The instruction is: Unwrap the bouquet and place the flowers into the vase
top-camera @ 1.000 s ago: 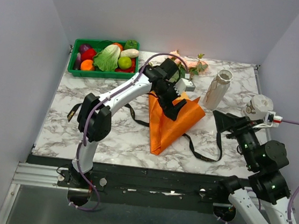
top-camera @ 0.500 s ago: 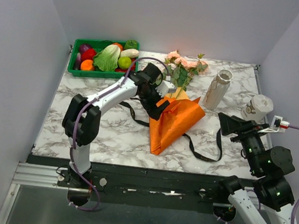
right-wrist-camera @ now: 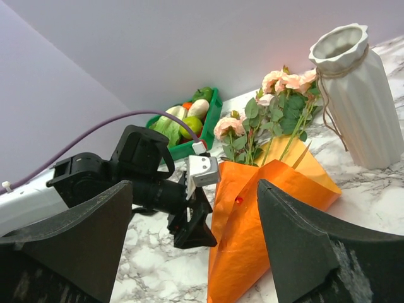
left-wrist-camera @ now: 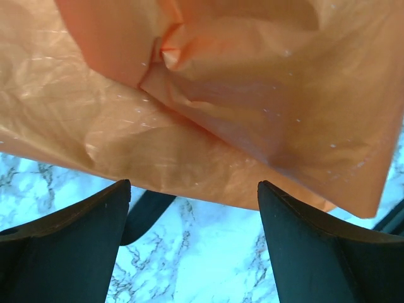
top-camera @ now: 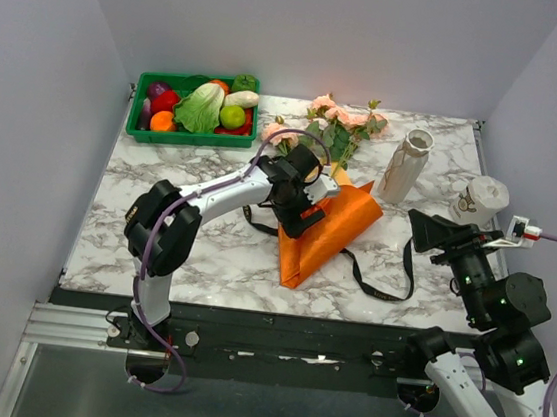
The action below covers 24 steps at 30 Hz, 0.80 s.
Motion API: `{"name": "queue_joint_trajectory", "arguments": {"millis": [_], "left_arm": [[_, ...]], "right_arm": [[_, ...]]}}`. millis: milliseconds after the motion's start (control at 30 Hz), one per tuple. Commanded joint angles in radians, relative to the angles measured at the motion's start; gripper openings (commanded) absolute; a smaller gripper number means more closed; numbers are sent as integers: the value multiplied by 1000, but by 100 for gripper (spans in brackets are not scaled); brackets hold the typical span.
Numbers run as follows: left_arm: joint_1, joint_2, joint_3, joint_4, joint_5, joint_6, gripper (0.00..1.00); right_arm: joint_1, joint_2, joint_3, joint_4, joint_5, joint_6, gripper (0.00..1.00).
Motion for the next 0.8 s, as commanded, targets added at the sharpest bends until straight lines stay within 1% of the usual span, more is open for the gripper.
{"name": "queue_joint_trajectory", "arguments": {"millis": [0, 67, 200, 333, 467, 600, 667, 700, 767], "left_arm": [[-65, 21, 19, 42, -104, 10, 90], [-97, 40, 42, 34, -98, 2, 90], [-128, 60, 76, 6, -35, -12, 90], [-136, 50, 106, -14, 48, -24, 91], [-158, 24, 140, -35, 178, -21, 93], [-191, 26, 160, -95, 300, 23, 94], [-211, 35, 168, -125, 347, 91, 95], [-218, 41, 174, -183, 417, 129, 96], [-225, 46, 183, -201, 462, 175, 97]], "right_arm": [[6, -20, 28, -23, 23, 4, 87], [6, -23, 28, -25, 26, 5, 87], [6, -39, 28, -32, 29, 15, 87], [6, -59, 27, -43, 32, 19, 87], [6, -79, 27, -58, 40, 24, 87], [6, -97, 28, -77, 55, 28, 86], [6, -109, 31, -95, 66, 30, 87], [6, -112, 39, -103, 70, 28, 87], [6, -120, 46, -127, 84, 28, 87]]}}
